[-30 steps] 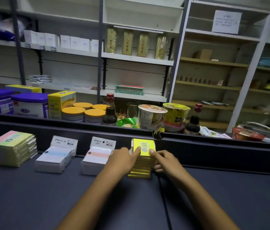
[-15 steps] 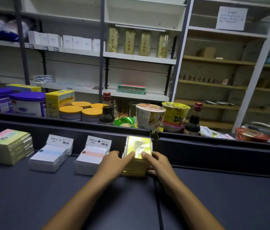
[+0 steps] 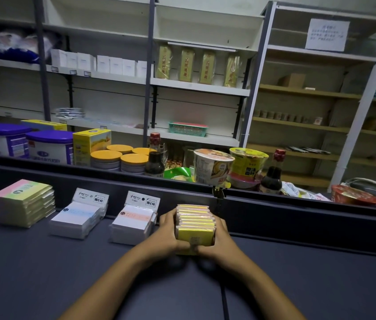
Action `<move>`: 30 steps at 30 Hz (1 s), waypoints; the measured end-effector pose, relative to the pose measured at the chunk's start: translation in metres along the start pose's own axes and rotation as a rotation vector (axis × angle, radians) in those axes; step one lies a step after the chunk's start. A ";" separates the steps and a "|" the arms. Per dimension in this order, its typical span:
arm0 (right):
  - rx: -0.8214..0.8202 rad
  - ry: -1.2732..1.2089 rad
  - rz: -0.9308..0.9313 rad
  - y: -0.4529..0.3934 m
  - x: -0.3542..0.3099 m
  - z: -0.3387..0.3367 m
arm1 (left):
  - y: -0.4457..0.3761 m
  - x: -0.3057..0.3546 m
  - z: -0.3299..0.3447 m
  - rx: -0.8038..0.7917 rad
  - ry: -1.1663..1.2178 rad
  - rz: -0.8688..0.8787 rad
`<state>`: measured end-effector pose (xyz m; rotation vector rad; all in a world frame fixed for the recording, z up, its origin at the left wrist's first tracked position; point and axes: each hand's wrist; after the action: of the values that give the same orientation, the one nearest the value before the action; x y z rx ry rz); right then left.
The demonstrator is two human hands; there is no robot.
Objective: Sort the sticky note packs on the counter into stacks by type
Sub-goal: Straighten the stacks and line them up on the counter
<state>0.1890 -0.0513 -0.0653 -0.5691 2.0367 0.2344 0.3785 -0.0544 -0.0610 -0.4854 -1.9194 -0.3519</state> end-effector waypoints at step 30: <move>0.045 0.070 -0.089 0.007 -0.012 0.016 | -0.015 -0.022 0.001 0.081 -0.256 0.144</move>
<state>0.2035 -0.0354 -0.0634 -0.6464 2.0726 0.1167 0.3779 -0.0710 -0.0821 -0.6362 -2.1210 -0.1220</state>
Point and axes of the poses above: each hand's wrist, its own y-axis away from the middle knuckle, its own z-axis out of the palm, x = y × z, and after that the axes turned 14 degrees about -x, right-handed
